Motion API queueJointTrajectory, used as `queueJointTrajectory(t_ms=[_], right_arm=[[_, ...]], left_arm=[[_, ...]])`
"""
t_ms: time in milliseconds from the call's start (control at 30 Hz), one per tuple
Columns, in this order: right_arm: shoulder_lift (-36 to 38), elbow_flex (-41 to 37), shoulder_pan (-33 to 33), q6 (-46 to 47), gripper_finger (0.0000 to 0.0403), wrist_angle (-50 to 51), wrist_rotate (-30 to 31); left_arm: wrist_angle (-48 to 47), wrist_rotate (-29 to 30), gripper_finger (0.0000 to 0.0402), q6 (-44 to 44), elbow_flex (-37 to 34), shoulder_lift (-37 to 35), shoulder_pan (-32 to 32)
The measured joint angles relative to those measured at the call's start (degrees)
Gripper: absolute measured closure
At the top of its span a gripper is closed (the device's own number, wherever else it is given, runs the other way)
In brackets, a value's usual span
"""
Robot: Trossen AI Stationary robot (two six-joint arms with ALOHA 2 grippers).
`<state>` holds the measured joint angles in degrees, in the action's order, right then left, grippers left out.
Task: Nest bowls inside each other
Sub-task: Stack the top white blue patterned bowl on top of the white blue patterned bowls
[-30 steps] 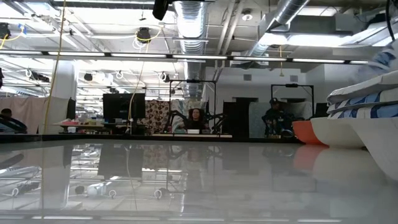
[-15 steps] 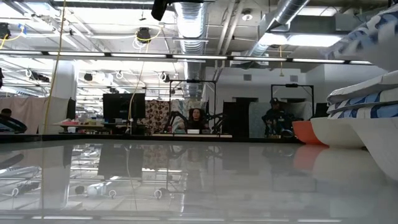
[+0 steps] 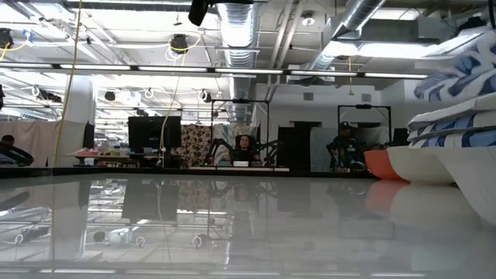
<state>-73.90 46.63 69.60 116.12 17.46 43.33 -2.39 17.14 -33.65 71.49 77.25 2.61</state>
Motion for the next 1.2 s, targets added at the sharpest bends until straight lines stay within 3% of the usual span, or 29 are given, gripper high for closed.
queueJointTrajectory(t_ms=[500,1200], right_arm=[[-0.7,0.0,-0.8,7.1,0.0388,4.2,-0.7],[-0.8,0.0,-3.9,9.4,0.0388,9.0,-13.0]], left_arm=[[0.0,0.1,0.0282,0.0,0.0,0.0,0.0],[0.0,0.2,0.0282,0.0,0.0,0.0,0.0]])
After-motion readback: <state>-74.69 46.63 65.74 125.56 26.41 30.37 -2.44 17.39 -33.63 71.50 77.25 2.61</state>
